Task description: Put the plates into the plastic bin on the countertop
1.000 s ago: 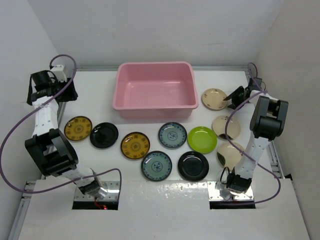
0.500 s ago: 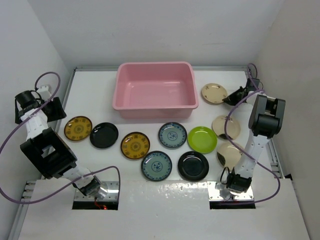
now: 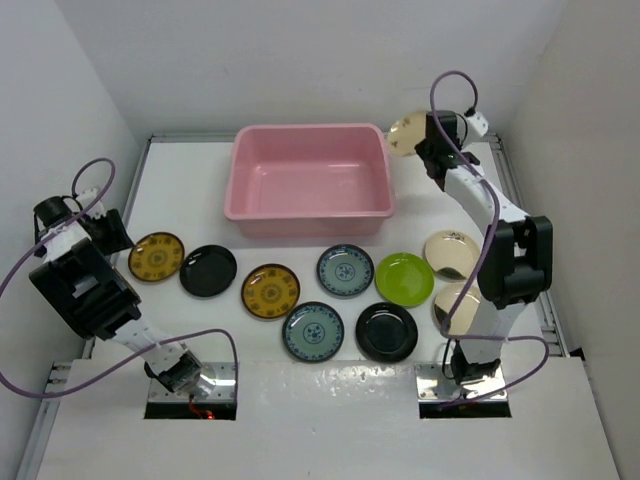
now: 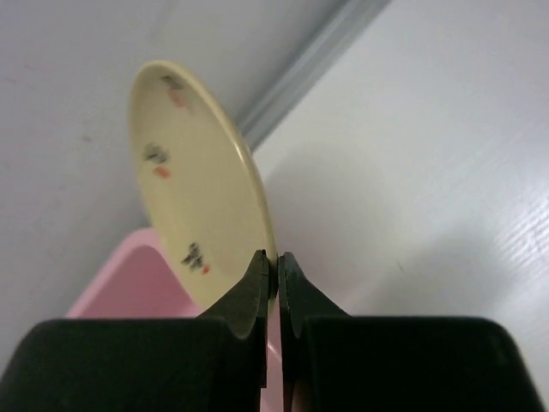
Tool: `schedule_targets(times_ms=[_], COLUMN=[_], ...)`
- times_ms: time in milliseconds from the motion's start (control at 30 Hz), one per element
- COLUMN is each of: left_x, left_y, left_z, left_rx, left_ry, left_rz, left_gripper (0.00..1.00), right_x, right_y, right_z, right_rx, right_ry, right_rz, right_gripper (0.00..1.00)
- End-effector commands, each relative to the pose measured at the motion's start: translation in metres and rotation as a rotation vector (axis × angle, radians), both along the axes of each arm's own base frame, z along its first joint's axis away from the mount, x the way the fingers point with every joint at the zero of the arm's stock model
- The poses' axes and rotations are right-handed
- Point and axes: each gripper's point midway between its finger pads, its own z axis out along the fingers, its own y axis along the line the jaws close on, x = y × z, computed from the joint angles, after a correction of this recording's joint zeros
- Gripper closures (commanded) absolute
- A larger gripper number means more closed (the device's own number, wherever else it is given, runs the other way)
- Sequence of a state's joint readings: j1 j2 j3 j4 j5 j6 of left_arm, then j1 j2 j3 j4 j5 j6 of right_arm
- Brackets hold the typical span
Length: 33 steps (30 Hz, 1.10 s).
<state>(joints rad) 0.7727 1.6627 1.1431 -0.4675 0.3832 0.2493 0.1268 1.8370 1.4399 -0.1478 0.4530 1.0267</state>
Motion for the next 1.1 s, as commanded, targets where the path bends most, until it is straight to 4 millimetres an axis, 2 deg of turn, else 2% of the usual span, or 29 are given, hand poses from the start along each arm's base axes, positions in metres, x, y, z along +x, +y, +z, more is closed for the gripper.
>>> schedule_targets(times_ms=[0,33,67,100,133,167,200,267,300,333,400,433,467,500,533,567,600,633,667,733,767,800,900,967,1033,1067], left_x=[0.002,0.000,-0.006,-0.006,-0.011,-0.014,-0.017,-0.018,-0.021,-0.021,-0.024,-0.025,-0.025,-0.026,-0.029,-0.030,-0.028,-0.027,-0.027,-0.022,-0.020,-0.017,-0.019,-0.022,-0.026,-0.022], left_y=[0.017,0.022,0.023,0.023,0.024,0.022,0.025,0.017,0.010,0.011,0.004,0.003,0.001,-0.001,0.001,0.000,-0.002,-0.005,-0.012,-0.015,-0.019,-0.024,-0.034,-0.042,-0.049,-0.051], left_z=[-0.003,-0.006,-0.016,-0.020,-0.023,-0.031,-0.035,-0.041,-0.048,-0.048,-0.055,-0.060,-0.064,-0.065,-0.068,-0.072,-0.071,-0.075,-0.081,-0.083,-0.083,-0.081,-0.087,-0.098,-0.107,-0.108], left_rx=[0.019,0.018,-0.002,-0.001,0.000,-0.007,-0.015,-0.040,-0.065,-0.059,-0.090,-0.101,-0.117,-0.124,-0.140,-0.148,-0.157,-0.177,-0.215,-0.254,-0.282,-0.320,-0.368,-0.375,-0.374,-0.373], left_ry=[-0.005,-0.003,0.016,0.024,0.032,0.049,0.056,0.058,0.071,0.072,0.083,0.093,0.097,0.103,0.109,0.116,0.107,0.104,0.103,0.094,0.086,0.072,0.077,0.131,0.175,0.177], left_rz=[0.035,0.047,0.059,0.050,0.049,0.037,0.047,0.008,-0.006,-0.014,-0.021,-0.021,-0.025,-0.025,-0.005,-0.005,-0.011,-0.018,-0.039,-0.040,-0.050,-0.064,-0.083,-0.117,-0.147,-0.161], left_gripper=[0.39,0.39,0.39,0.39,0.39,0.39,0.39,0.39,0.39,0.39,0.39,0.42,0.44,0.46,0.46,0.46,0.46,0.46,0.46,0.45,0.43,0.43,0.43,0.43,0.50,0.53], right_x=[0.002,-0.001,0.003,-0.001,-0.004,-0.006,-0.007,-0.004,-0.003,0.000,-0.003,0.005,0.007,0.002,0.005,0.011,0.007,0.010,0.009,0.005,0.004,0.004,-0.003,-0.007,-0.006,-0.006], right_y=[-0.015,-0.013,-0.006,0.013,0.014,0.027,0.031,0.075,0.089,0.124,0.155,0.184,0.195,0.199,0.214,0.225,0.234,0.236,0.241,0.246,0.245,0.244,0.250,0.257,0.258,0.258], right_z=[0.107,0.112,0.128,0.137,0.140,0.152,0.152,0.158,0.154,0.136,0.116,0.086,0.091,0.038,0.049,0.042,0.007,0.013,-0.016,-0.026,-0.041,-0.046,-0.064,-0.073,-0.083,-0.085], right_rx=[-0.153,-0.191,-0.196,-0.230,-0.276,-0.306,-0.318,-0.327,-0.316,-0.273,-0.225,-0.168,-0.136,-0.097,-0.054,-0.021,0.016,0.027,0.058,0.093,0.107,0.113,0.132,0.141,0.154,0.160], right_ry=[-0.252,-0.247,-0.303,-0.314,-0.309,-0.334,-0.337,-0.385,-0.386,-0.365,-0.290,-0.236,-0.228,-0.052,-0.060,-0.043,0.048,0.044,0.101,0.123,0.155,0.166,0.207,0.223,0.241,0.244], right_rz=[-0.127,-0.109,-0.098,-0.049,-0.045,-0.013,0.000,0.191,0.255,0.436,0.578,0.708,0.753,0.794,0.862,0.913,0.967,0.985,1.012,1.039,1.037,1.033,1.057,1.085,1.085,1.083], right_gripper=[1.00,1.00,1.00,1.00,1.00,1.00,1.00,1.00,1.00,1.00,1.00,1.00,1.00,1.00,1.00,1.00,1.00,1.00,1.00,1.00,1.00,1.00,1.00,0.95,0.81,0.74])
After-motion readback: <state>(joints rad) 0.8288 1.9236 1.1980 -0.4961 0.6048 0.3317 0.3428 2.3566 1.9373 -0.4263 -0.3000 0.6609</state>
